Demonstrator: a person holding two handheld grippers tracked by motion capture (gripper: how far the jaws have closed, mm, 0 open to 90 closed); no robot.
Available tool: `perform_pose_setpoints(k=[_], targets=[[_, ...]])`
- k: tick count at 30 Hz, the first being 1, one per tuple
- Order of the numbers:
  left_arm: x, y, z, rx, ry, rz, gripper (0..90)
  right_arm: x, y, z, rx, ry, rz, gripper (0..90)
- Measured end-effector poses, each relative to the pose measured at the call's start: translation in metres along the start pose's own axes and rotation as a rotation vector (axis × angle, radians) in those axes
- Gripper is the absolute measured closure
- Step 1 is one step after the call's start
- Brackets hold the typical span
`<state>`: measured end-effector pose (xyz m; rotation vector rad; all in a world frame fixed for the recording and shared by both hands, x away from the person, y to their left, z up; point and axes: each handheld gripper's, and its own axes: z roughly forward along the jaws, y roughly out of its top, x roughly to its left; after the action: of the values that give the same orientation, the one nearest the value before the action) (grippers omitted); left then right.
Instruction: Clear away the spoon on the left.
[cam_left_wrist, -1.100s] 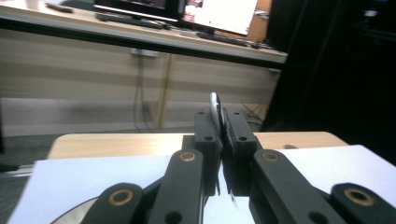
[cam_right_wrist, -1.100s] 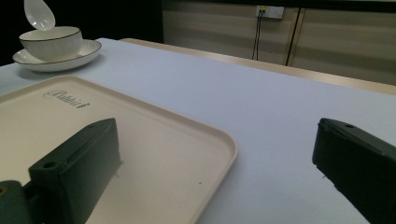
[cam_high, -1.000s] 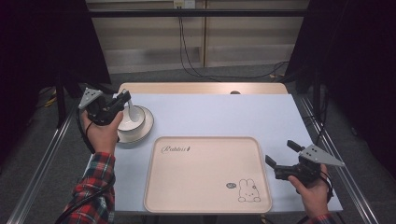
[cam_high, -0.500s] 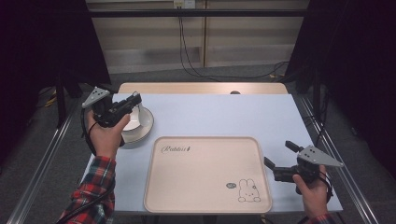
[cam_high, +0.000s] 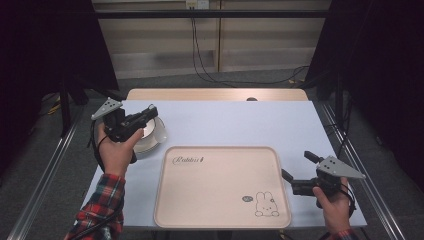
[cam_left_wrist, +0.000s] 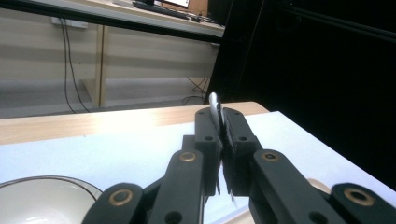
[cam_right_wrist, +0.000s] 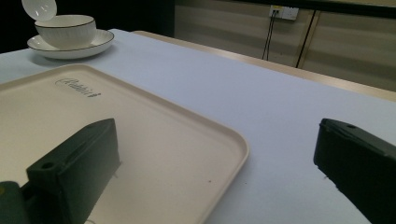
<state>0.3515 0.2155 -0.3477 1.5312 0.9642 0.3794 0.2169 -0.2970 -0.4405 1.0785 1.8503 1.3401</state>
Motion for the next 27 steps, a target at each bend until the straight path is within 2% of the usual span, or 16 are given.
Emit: perform_pose_setpoints(k=[13, 15, 16, 21, 23, 27], targets=[[-0.011, -0.01, -0.005, 0.035, -0.055, -0.002, 85.7, 0.003, 0.0, 0.001, 0.008, 0.007, -0.018, 0.0], [-0.013, -0.01, -0.006, 0.035, -0.052, -0.002, 85.7, 0.003, 0.0, 0.001, 0.007, 0.004, -0.019, 0.0], [-0.014, -0.012, -0.008, 0.031, -0.067, -0.004, 85.7, 0.004, 0.0, 0.001, 0.01, 0.008, -0.019, 0.0], [-0.016, -0.015, -0.011, 0.032, -0.078, -0.009, 85.7, 0.004, 0.001, 0.001, 0.009, 0.009, -0.02, 0.0], [-0.02, -0.017, -0.011, 0.032, -0.092, -0.03, 85.7, 0.003, 0.001, 0.0, 0.009, 0.008, -0.018, 0.0], [-0.021, -0.019, -0.012, 0.048, -0.101, -0.017, 85.7, 0.004, 0.001, 0.001, 0.011, 0.006, -0.017, 0.0]])
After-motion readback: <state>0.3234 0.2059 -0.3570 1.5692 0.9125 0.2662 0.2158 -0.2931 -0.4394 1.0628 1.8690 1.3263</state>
